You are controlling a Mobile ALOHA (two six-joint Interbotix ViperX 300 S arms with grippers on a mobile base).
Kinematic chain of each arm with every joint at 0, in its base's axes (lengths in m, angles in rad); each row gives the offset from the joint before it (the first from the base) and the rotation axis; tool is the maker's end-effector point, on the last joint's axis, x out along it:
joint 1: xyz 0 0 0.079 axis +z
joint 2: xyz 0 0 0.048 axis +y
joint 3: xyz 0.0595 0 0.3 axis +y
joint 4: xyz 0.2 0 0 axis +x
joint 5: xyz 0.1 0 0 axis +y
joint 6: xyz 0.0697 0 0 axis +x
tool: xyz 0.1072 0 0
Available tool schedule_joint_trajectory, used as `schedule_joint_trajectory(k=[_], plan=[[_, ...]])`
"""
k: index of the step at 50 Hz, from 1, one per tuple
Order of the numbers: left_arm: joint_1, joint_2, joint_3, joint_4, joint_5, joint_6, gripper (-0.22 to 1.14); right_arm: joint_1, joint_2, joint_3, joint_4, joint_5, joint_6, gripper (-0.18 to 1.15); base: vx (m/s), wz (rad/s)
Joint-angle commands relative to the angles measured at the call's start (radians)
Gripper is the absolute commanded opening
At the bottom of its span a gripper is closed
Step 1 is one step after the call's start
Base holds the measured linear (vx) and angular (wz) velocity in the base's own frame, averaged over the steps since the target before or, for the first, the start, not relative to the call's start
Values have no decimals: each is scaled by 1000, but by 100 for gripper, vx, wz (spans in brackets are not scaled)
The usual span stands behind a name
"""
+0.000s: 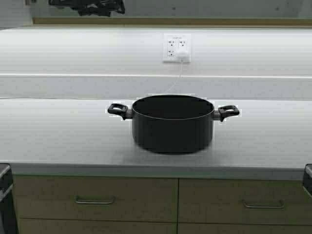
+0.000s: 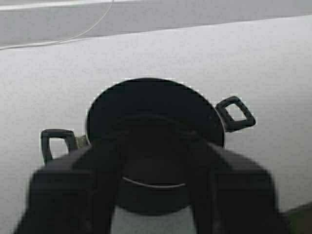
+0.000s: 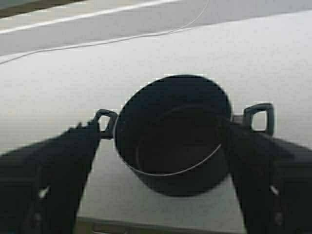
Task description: Open the cabinet, put the pot inside, then close it
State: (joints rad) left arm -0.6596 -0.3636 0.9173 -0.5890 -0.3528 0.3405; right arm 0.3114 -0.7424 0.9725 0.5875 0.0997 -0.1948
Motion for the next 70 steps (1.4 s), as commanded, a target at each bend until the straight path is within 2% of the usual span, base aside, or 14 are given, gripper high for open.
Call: schedule_joint_trajectory(k=[1, 8, 17, 21, 25, 29, 32, 37, 45, 48, 57, 70], plan=[[-14, 3, 71, 2, -166, -137, 94, 156, 75, 103, 141, -261, 40, 103, 0, 0], [-15, 72, 186, 31, -403, -385, 94, 324, 190, 204, 189, -624, 153, 102, 0, 0], [-15, 322, 249, 215, -699, -723, 94, 339, 380, 236, 81, -808, 368, 102, 0, 0], [-15, 514, 230, 275, -873, -896, 94, 339, 482, 239, 15, -879, 483, 102, 0, 0], [-15, 692, 195, 281, -1020, -1048, 94, 339, 606, 253, -66, -985, 703, 102, 0, 0], [-14, 850, 160, 279, -1152, -1186, 94, 337, 770, 272, -161, -1180, 908, 102, 0, 1], [-12, 954, 130, 278, -1247, -1275, 94, 328, 910, 272, -183, -1333, 1031, 102, 0, 1], [9, 1091, 66, 278, -1365, -1397, 94, 324, 1155, 249, -181, -1554, 1150, 102, 1, 4], [31, 1200, 6, 279, -1382, -1462, 94, 319, 1517, 166, -187, -1875, 1388, 102, 2, 1], [31, 1210, 0, 279, -1384, -1460, 94, 305, 1580, 141, -181, -1896, 1440, 102, 2, -4], [51, 1215, -12, 278, -1384, -1456, 94, 281, 1608, 101, -222, -1896, 1384, 102, 6, -5], [61, 1215, -5, 275, -1387, -1456, 94, 267, 1585, 63, -247, -1893, 1391, 102, 14, -5]])
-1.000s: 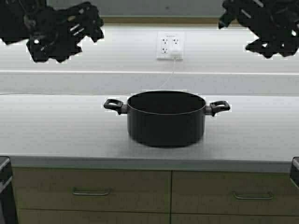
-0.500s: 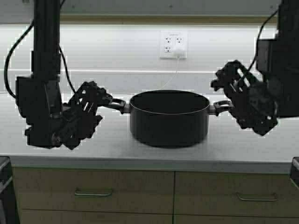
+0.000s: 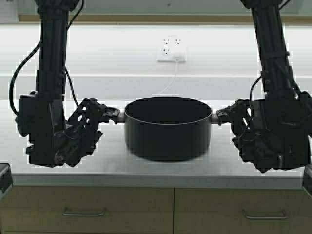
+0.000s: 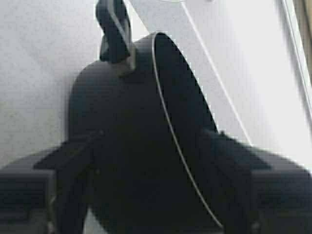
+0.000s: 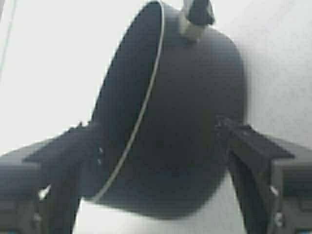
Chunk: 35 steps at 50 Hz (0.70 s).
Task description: Open the cabinet, put the pot inside, then close it
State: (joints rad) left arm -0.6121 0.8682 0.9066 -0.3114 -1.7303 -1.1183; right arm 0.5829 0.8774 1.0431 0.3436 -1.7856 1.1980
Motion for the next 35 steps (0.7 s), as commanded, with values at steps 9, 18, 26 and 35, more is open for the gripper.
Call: schedule_joint_trajectory(k=[9, 18, 26, 35], plan=[[14, 2, 0, 0, -9, 2, 94, -9, -29, 9, 6, -8, -6, 102, 18, -2], [26, 21, -63, 18, 5, -2, 94, -9, -2, -38, 17, -8, 18, 102, 10, -2], [55, 41, -146, 20, 41, -2, 94, -48, 38, -127, 3, -8, 17, 102, 4, -2], [106, 77, -242, 20, 63, -3, 94, -120, 98, -230, -63, -2, 35, 102, 2, -1]])
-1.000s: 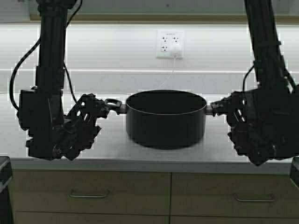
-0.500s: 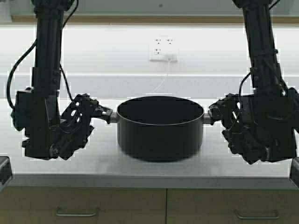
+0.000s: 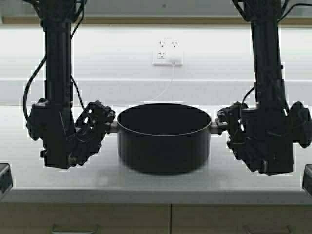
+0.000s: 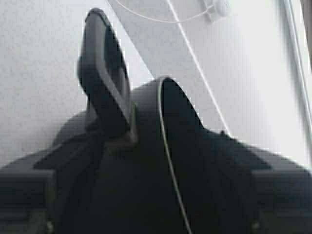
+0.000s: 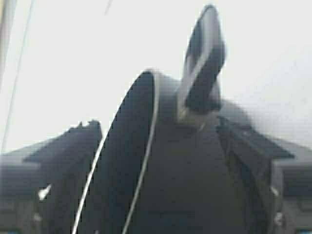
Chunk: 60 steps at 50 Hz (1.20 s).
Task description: Open the cabinet, put the pot inside, then close it
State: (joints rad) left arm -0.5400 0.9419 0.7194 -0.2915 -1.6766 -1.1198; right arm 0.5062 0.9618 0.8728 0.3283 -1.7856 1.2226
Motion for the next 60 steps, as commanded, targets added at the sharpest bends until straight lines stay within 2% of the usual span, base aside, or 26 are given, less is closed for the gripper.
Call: schedule_joint_trajectory(k=[1, 8, 14, 26, 37, 44, 49, 52, 54, 55, 58, 60], plan=[[40, 8, -67, 2, 14, -3, 94, -52, 23, -77, -60, 2, 14, 102, 0, 0], [75, 35, -155, 61, 87, -8, 94, -110, 80, -206, -163, 20, 41, 102, 0, 0], [100, 57, -227, 124, 133, -8, 94, -135, 117, -291, -176, 25, 69, 102, 0, 0], [114, 71, -279, 126, 161, -9, 94, -144, 155, -397, -184, 61, 86, 102, 0, 0], [114, 78, -291, 124, 167, -9, 94, -144, 163, -433, -184, 83, 95, 100, 0, 0], [114, 78, -293, 124, 178, -14, 93, -144, 163, -434, -183, 84, 110, 89, 0, 0], [114, 78, -293, 126, 179, -14, 89, -144, 163, -436, -183, 84, 149, 68, 0, 0], [114, 78, -293, 135, 181, -15, 76, -144, 163, -436, -179, 84, 186, 47, 0, 0], [114, 78, -293, 153, 181, -23, 59, -144, 163, -434, -179, 83, 206, 29, 0, 0], [114, 77, -293, 170, 181, -31, 42, -144, 163, -434, -184, 83, 210, 19, 0, 0], [114, 72, -290, 189, 179, -34, 4, -144, 163, -436, -179, 78, 219, -4, 0, 0], [114, 72, -290, 189, 179, -35, -16, -144, 161, -436, -179, 80, 227, -7, 0, 0]])
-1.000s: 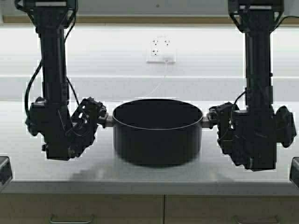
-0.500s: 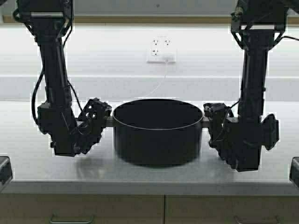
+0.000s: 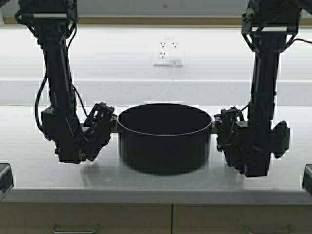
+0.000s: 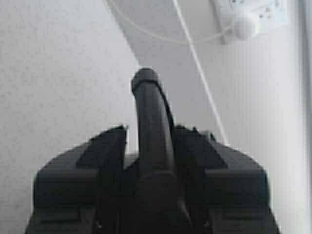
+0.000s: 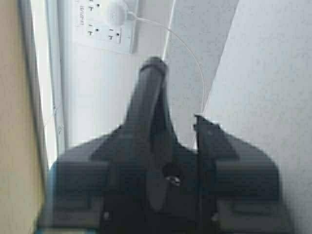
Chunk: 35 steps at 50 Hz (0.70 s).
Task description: Open the cabinet, put the pot inside, then close it
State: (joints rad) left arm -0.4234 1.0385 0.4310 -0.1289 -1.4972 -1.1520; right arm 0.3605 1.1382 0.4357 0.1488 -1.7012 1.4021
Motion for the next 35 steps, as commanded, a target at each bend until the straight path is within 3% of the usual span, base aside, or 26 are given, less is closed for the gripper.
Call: schedule_joint_trajectory(k=[1, 6, 9, 17, 35], plan=[[-3, -26, 0, 25, 0, -5, -20, 2, -18, 3, 0, -6, 48, -6, 0, 0], [-3, -38, 11, 21, -2, -2, 0, 2, -34, 11, -5, -6, 54, 11, 0, 0], [-3, -51, 25, 23, -8, -2, 11, 2, -44, 20, -8, -11, 57, 11, 0, 0], [-3, -92, 83, 23, -40, 2, 1, 2, -89, 69, -35, -44, 61, 7, 0, 0], [-8, -308, 281, 20, -103, 2, 3, 6, -330, 339, -58, -60, 38, 7, 0, 0]])
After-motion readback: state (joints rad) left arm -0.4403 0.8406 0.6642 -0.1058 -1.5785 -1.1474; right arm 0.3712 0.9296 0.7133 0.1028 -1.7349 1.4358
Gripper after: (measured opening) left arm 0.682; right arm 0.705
